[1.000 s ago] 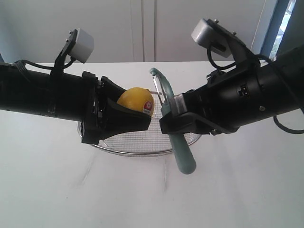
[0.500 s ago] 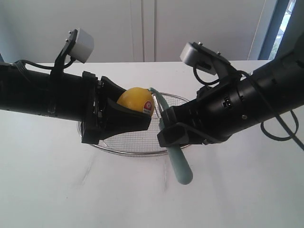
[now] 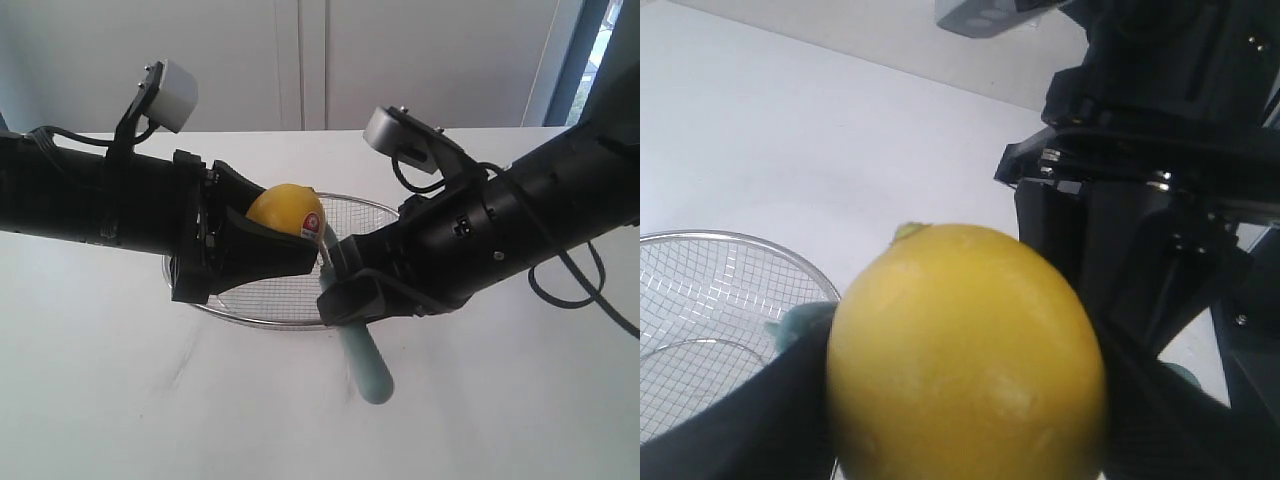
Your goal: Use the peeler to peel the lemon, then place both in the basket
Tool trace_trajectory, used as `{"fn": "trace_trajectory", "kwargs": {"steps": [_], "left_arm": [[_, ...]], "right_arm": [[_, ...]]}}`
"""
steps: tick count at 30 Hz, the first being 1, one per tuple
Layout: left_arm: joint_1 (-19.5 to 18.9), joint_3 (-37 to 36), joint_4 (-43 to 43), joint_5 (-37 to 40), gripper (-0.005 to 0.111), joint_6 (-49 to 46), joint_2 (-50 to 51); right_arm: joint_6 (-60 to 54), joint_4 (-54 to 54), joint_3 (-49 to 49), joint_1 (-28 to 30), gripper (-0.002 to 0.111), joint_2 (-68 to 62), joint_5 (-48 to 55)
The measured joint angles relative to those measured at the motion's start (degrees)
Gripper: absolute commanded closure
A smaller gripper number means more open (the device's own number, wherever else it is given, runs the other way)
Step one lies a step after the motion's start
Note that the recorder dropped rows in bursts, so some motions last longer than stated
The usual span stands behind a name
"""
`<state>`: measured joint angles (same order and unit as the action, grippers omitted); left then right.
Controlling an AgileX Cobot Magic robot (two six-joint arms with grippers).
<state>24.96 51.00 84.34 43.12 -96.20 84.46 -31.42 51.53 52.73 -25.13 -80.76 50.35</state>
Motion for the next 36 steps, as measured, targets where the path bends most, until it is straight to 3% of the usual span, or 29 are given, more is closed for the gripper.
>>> {"fn": "trace_trajectory", "kwargs": {"steps": [36], "left_arm": [[0.0,0.0,0.0,0.0,0.107,0.0,0.0]], "right_arm": [[4.4,-3.2,0.0,0.0,0.108,9.0,-1.4]]}}
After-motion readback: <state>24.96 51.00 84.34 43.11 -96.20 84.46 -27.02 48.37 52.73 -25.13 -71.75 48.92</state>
